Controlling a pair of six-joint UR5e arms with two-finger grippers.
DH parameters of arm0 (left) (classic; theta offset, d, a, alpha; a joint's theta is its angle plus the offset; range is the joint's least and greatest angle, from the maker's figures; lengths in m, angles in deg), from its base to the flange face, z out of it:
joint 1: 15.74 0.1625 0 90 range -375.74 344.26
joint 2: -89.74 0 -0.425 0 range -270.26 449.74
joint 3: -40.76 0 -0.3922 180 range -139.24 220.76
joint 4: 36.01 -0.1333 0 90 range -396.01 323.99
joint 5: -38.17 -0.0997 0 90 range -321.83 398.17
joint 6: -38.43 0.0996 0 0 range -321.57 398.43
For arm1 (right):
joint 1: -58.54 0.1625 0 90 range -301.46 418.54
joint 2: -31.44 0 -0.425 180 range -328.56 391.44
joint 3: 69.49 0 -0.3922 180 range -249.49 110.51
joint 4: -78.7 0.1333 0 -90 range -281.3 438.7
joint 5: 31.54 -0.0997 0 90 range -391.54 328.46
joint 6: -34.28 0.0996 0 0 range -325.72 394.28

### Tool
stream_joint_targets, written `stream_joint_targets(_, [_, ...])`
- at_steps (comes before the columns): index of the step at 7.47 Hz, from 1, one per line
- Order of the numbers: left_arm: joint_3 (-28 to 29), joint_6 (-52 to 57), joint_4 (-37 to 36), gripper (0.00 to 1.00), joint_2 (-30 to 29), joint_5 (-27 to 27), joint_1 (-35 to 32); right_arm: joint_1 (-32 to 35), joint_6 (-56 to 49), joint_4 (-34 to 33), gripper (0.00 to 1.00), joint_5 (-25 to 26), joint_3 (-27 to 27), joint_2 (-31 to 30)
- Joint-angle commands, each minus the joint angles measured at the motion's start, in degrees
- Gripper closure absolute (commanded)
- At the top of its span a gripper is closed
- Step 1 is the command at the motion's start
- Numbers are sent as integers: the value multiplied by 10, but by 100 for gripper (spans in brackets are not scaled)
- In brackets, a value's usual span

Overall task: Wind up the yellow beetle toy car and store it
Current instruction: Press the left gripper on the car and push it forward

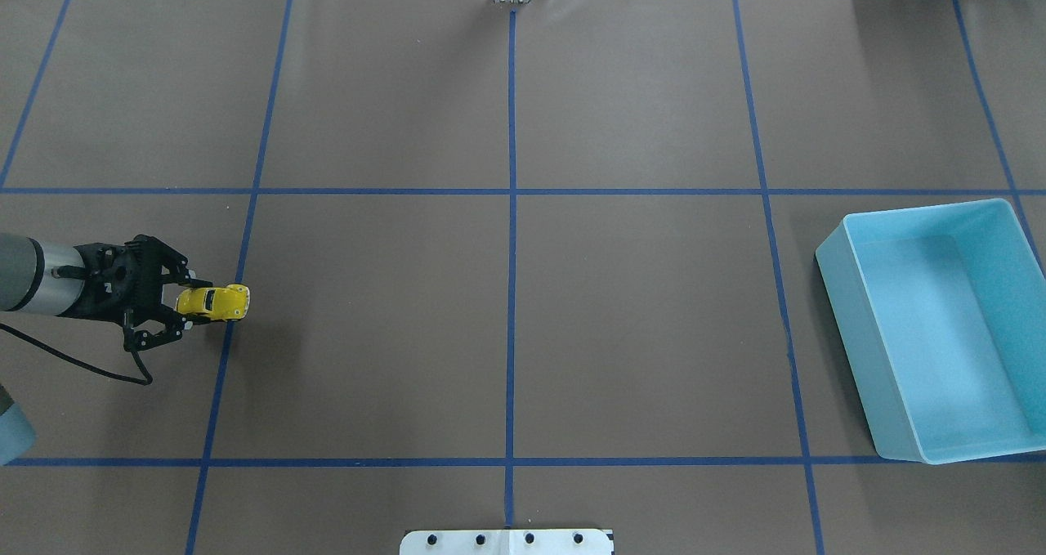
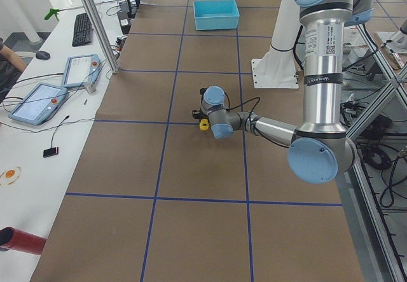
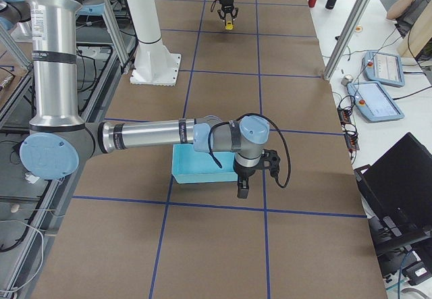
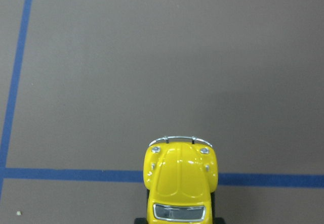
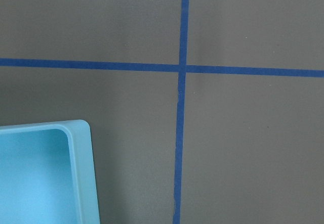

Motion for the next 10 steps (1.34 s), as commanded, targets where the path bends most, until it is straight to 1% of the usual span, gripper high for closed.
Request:
stream_joint_targets(1, [10,5,10,91,-2,19,6,0,-1,0,0,0,0,-1])
stream_joint_targets(5, [24,15,23,90,6,19,14,0,-1,0,0,0,0,-1])
stream_joint_targets(10, [35,16,24,90,12,27,2,0,0,0,0,0,0,-1])
